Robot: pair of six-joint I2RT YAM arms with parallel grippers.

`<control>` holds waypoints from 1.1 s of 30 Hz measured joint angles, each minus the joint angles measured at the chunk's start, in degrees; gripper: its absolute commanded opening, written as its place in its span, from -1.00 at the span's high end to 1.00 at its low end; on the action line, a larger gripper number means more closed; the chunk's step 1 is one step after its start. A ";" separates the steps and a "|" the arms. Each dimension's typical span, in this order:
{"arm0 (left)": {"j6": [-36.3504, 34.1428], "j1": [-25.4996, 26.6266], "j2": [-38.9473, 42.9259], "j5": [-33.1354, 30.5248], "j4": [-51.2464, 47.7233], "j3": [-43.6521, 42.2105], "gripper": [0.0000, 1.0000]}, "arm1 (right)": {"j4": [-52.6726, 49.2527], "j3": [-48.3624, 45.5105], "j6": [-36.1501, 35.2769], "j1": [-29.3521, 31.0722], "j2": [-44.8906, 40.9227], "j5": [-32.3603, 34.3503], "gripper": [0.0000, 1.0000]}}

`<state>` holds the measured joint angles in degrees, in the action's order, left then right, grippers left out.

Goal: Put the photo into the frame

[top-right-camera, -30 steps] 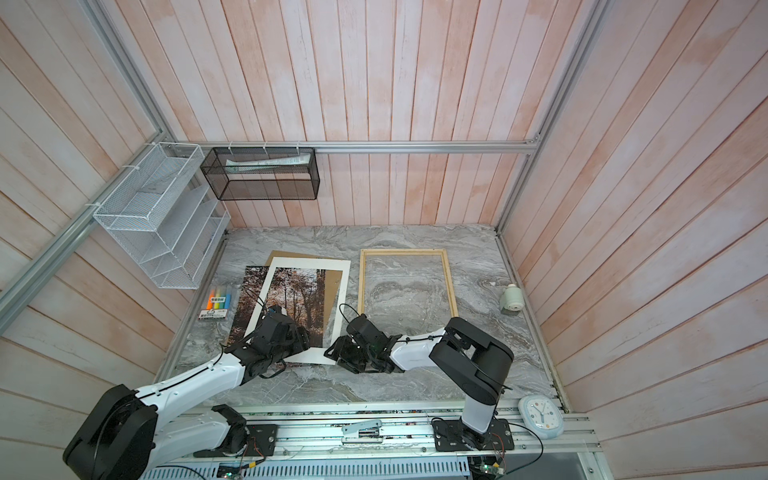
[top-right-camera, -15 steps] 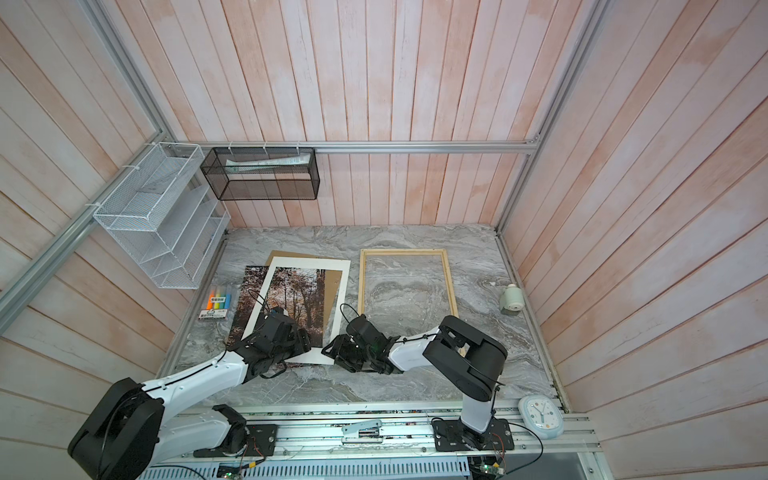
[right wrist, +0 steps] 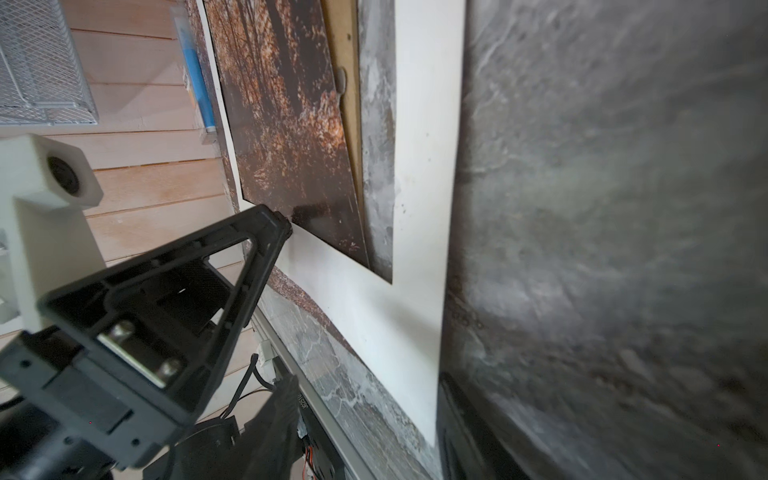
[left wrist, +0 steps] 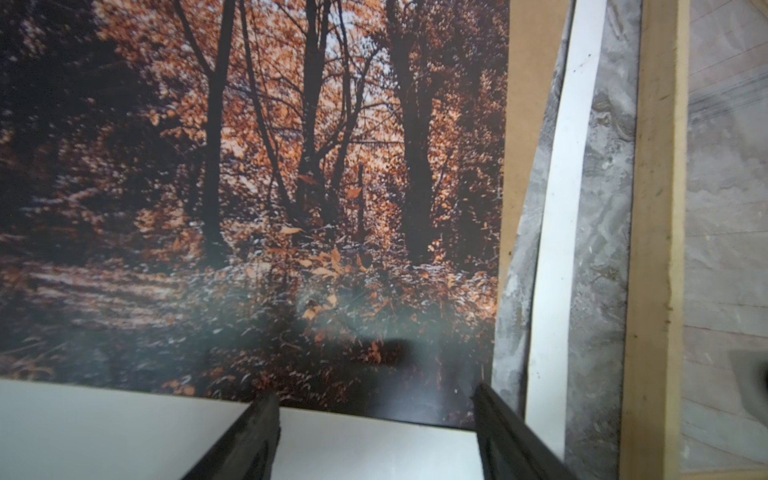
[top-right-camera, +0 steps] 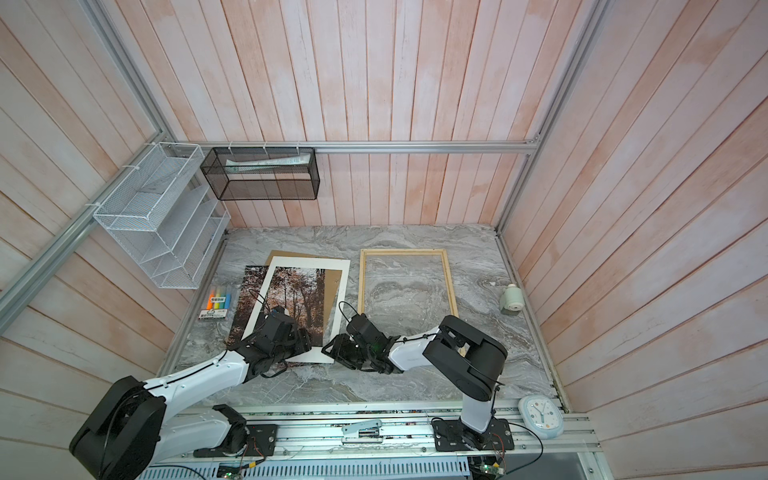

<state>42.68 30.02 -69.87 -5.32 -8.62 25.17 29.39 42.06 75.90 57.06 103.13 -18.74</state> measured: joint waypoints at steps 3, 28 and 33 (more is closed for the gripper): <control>-0.02 0.00 0.00 0.15 0.00 0.00 -0.48 | 1.49 0.00 -0.42 -0.24 0.00 -0.02 0.02; -0.79 0.00 0.00 1.01 -0.96 1.92 -0.47 | 3.96 2.01 -5.01 -3.13 3.56 -3.45 0.60; -2.10 -0.46 -0.09 0.79 -2.12 3.96 -0.47 | 2.95 2.60 -6.99 -3.15 3.72 -3.89 0.77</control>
<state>40.58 29.56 -69.95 -4.54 -10.74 29.12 32.34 44.66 68.90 53.91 106.85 -22.63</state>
